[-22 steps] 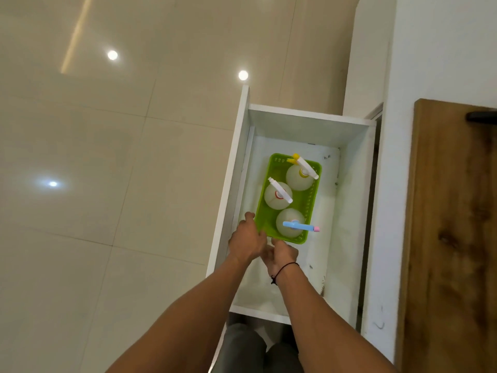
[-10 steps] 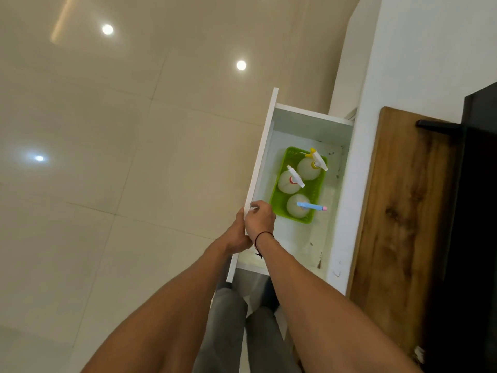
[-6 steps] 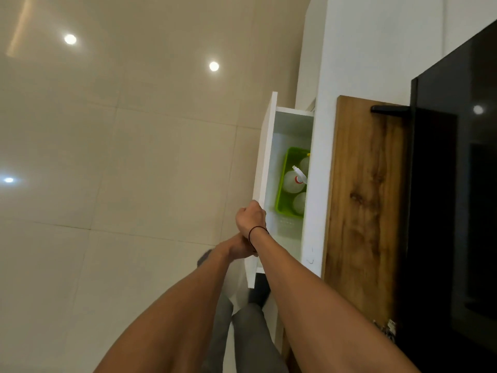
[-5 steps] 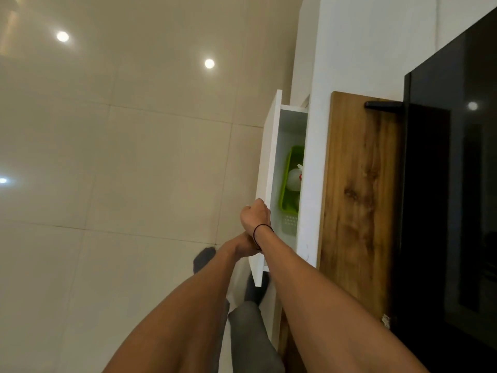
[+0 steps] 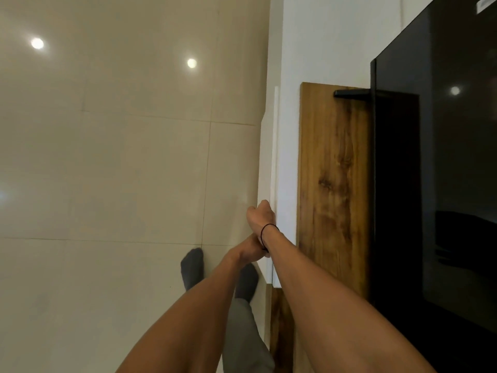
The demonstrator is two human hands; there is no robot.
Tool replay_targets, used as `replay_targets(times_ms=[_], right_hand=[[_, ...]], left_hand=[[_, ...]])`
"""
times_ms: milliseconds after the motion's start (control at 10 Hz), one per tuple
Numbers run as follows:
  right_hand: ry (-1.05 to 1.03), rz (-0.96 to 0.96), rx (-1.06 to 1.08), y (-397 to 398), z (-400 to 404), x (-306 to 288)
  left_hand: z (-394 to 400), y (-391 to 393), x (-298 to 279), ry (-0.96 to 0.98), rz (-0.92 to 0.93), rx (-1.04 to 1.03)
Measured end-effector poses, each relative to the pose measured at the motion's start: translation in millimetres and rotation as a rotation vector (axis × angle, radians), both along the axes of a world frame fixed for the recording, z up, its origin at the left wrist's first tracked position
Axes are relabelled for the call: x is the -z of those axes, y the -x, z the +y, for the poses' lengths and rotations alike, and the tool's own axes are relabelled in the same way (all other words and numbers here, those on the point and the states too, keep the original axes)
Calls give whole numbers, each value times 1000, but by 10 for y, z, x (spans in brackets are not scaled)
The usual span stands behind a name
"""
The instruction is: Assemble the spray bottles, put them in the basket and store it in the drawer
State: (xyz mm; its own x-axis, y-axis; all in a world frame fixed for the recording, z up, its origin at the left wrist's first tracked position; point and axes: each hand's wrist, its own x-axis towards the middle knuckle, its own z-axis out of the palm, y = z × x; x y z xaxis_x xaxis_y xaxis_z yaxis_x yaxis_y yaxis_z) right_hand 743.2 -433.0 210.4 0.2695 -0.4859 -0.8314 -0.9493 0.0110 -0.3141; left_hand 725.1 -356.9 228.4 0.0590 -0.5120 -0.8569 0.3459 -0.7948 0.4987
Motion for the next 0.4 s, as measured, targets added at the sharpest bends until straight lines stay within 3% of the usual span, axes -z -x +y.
replay_targets(times_ms=[200, 400], right_hand=[[6, -15, 17, 5, -8, -50], [78, 27, -312, 172, -70, -118]], left_hand=[[-66, -13, -56, 49, -58, 124], [-48, -26, -12, 83, -143, 92]])
